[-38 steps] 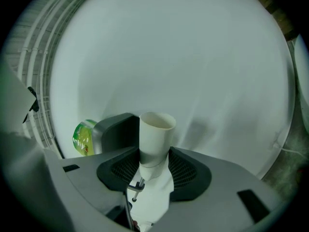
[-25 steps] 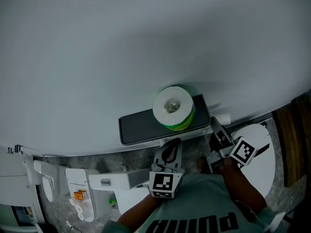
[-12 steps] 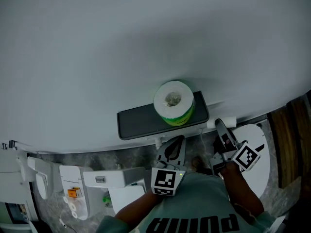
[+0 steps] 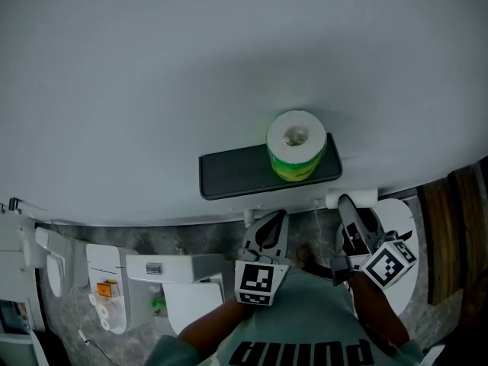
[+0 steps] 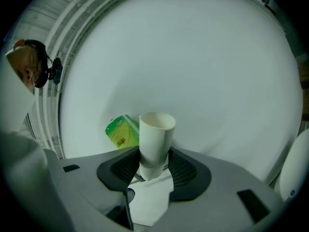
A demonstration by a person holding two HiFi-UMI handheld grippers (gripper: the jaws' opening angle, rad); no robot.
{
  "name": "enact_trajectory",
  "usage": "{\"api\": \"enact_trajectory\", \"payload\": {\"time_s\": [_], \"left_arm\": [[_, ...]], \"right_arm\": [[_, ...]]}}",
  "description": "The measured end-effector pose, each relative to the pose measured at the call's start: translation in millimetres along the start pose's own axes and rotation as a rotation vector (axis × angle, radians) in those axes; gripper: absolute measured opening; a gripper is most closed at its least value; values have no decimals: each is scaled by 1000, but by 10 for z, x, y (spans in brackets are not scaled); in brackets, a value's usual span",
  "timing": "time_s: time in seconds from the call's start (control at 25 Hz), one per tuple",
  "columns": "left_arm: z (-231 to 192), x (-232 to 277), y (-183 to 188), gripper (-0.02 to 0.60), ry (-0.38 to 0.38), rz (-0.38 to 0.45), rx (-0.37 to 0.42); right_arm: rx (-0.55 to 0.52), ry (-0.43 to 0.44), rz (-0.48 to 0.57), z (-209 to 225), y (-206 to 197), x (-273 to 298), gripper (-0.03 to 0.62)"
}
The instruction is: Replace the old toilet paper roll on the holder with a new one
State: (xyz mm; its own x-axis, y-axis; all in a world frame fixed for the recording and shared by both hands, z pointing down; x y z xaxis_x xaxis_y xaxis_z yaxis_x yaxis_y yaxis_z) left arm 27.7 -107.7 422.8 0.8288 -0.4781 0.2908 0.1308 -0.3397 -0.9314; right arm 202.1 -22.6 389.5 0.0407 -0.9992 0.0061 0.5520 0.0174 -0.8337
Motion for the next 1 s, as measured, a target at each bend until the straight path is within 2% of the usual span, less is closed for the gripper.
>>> {"api": "enact_trajectory", "payload": {"time_s": [0.16,0.44,0.76,1.0], "left_arm": [[-110,-216,25,6,39,22,-19],[-382,-620,68,6,156,76,-38],[-675,-1027,98,6,273,124,-55],[-825,-1231,110,6,341,154,-72]], "right_arm": [[-107,58,-46,-385,5,16,193],[-308,168,-116,-1001,-17,239,193],[-437,275,-148,-1507,-38,584,193],[-553,294,-150,-1745,26,849,193]]}}
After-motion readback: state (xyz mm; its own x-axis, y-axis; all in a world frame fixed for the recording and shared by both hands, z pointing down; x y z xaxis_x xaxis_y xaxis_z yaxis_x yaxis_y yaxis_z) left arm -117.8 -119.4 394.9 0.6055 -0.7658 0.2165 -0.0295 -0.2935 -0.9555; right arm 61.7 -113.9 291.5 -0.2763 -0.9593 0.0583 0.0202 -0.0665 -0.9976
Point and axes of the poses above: the fingertips, and each gripper's own axes: x forward along the fingers, z to its right, y out of its top, the point moved 6 cm from there along -x, backward along the fingers, and after that the axes turned 12 degrees about -x, right-handed, at the moved point
